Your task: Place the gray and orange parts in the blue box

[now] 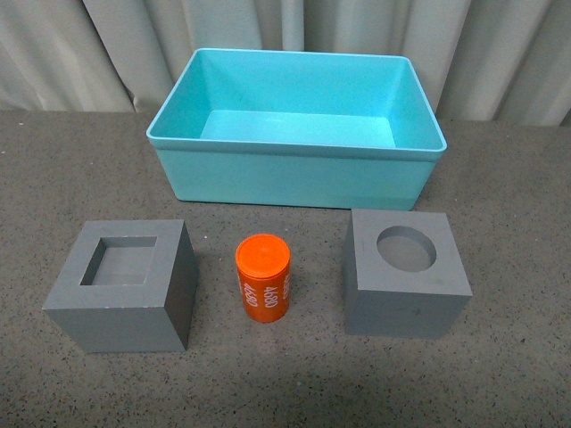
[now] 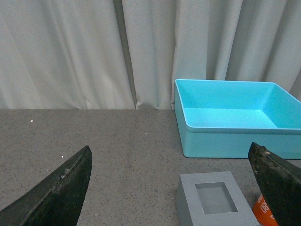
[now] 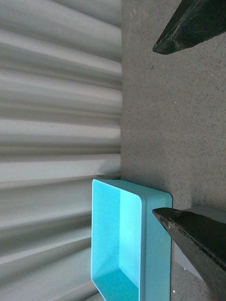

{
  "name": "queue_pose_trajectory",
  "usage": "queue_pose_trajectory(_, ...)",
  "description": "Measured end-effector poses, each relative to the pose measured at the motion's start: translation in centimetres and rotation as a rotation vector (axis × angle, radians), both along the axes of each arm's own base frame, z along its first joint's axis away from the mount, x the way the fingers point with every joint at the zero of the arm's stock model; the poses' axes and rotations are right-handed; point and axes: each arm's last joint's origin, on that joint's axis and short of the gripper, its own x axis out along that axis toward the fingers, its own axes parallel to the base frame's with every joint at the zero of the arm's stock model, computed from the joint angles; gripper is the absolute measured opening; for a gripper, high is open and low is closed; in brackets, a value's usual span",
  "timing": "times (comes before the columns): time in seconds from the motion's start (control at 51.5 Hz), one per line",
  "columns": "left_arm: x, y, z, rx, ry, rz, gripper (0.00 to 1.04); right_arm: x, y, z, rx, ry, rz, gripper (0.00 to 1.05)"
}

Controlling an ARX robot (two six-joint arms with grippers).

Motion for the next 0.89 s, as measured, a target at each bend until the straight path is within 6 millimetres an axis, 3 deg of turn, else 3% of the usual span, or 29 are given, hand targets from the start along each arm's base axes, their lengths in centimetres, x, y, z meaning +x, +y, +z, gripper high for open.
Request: queue_pose_trajectory(0.894, 0.00, 0.00, -0.01, 0.000, 0.000, 0.000, 0.98, 0.00, 0.00, 0.00, 0.000, 0.000, 0.000, 0.95)
